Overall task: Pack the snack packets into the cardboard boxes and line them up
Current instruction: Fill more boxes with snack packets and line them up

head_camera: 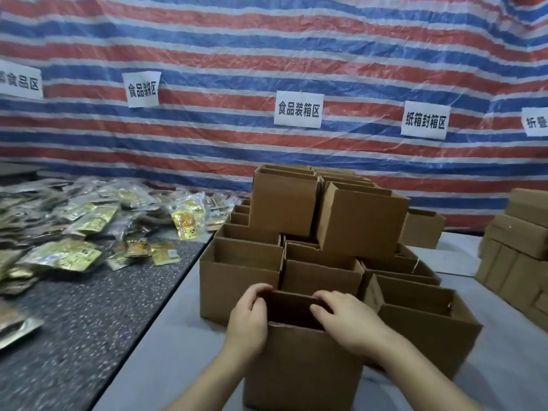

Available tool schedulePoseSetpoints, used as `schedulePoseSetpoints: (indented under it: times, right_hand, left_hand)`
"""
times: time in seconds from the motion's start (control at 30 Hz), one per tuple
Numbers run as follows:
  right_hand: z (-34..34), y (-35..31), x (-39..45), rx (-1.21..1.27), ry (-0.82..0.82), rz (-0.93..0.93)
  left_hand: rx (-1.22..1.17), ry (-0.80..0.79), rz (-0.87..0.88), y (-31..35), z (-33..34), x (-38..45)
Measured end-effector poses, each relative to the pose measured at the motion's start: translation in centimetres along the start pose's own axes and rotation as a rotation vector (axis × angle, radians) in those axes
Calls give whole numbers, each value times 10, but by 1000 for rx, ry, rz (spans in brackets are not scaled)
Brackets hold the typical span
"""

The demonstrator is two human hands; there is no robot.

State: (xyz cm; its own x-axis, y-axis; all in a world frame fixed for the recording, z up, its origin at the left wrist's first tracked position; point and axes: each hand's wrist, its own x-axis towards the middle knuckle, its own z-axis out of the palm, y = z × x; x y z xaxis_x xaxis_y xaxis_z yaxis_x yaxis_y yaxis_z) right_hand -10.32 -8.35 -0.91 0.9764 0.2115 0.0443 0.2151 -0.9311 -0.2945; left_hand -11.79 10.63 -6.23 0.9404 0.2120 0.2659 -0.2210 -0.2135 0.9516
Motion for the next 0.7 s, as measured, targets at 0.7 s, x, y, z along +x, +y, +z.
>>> schedulePoseSetpoints:
  times: [0.7]
  right_hand:
    - [-23,-56,34,-107,87,66]
  left_hand:
    - [163,121,301,-1,-85,78]
